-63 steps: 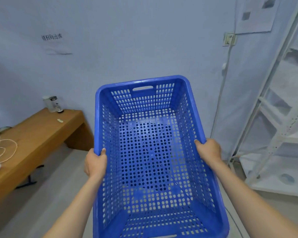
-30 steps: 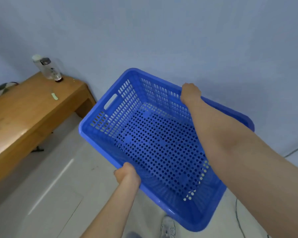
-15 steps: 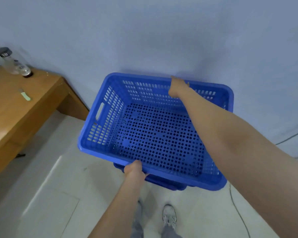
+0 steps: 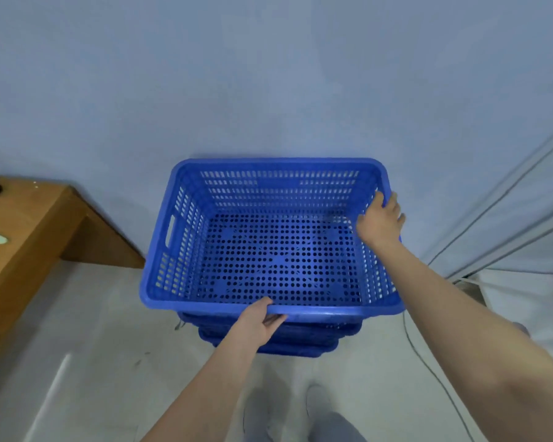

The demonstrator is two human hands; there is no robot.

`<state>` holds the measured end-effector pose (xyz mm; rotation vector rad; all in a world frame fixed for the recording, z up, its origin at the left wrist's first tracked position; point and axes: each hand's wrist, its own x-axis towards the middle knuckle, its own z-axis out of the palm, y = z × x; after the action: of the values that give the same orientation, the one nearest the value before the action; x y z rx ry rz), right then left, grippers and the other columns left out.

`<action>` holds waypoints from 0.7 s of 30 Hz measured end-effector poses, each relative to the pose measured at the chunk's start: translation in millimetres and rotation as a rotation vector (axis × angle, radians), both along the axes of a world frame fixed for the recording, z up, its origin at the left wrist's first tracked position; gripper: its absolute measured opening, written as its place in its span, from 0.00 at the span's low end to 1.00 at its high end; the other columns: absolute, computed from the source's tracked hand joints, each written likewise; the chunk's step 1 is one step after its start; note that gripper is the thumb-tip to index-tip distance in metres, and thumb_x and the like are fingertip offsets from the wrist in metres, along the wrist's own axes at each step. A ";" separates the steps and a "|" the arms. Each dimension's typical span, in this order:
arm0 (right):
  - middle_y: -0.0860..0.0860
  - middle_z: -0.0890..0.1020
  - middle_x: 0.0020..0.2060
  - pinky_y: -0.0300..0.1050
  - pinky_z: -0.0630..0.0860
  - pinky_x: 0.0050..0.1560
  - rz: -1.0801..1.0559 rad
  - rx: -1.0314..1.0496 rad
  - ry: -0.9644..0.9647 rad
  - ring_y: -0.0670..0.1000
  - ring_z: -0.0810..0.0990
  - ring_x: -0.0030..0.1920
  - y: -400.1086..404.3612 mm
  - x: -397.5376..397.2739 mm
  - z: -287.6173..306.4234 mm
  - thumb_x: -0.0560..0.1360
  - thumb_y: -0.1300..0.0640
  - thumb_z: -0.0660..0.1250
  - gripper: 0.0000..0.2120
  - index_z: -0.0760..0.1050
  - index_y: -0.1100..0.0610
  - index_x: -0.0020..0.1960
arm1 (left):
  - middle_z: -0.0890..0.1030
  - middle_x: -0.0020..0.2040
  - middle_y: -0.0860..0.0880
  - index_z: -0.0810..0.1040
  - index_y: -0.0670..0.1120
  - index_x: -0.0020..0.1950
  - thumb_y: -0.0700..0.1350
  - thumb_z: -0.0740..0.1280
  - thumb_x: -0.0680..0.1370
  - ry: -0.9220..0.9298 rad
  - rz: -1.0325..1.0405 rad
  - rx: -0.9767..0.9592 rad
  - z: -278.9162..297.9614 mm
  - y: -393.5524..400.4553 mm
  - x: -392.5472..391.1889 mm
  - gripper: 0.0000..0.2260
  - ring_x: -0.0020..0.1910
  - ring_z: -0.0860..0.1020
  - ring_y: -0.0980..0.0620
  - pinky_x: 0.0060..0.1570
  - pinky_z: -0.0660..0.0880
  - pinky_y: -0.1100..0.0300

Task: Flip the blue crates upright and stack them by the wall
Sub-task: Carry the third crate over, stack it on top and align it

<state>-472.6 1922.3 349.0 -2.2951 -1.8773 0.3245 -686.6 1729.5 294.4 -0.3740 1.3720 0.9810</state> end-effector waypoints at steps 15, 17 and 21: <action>0.66 0.70 0.67 0.52 0.72 0.52 -0.298 -0.339 0.227 0.64 0.73 0.64 -17.8 47.5 -22.7 0.77 0.66 0.61 0.33 0.47 0.65 0.77 | 0.86 0.49 0.41 0.79 0.37 0.60 0.46 0.61 0.84 0.411 -0.797 0.095 42.6 61.1 -75.4 0.14 0.47 0.83 0.43 0.44 0.83 0.49; 0.64 0.66 0.69 0.56 0.70 0.63 -0.322 -0.352 0.193 0.62 0.68 0.67 -11.0 48.6 -23.8 0.76 0.64 0.63 0.32 0.51 0.63 0.75 | 0.83 0.49 0.41 0.77 0.38 0.62 0.43 0.61 0.84 0.768 -0.716 0.159 40.0 79.0 -92.4 0.12 0.45 0.82 0.42 0.44 0.82 0.45; 0.64 0.69 0.66 0.57 0.72 0.61 -0.287 -0.301 0.248 0.63 0.71 0.64 4.1 53.6 -32.2 0.76 0.66 0.61 0.28 0.55 0.65 0.73 | 0.79 0.39 0.39 0.70 0.40 0.69 0.40 0.60 0.82 1.437 -0.812 0.157 18.2 85.2 -150.9 0.16 0.33 0.74 0.42 0.30 0.69 0.51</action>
<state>-418.9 1926.5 316.8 -2.5269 -1.4388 0.8556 -837.5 1814.7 312.6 1.1830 2.3566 0.5655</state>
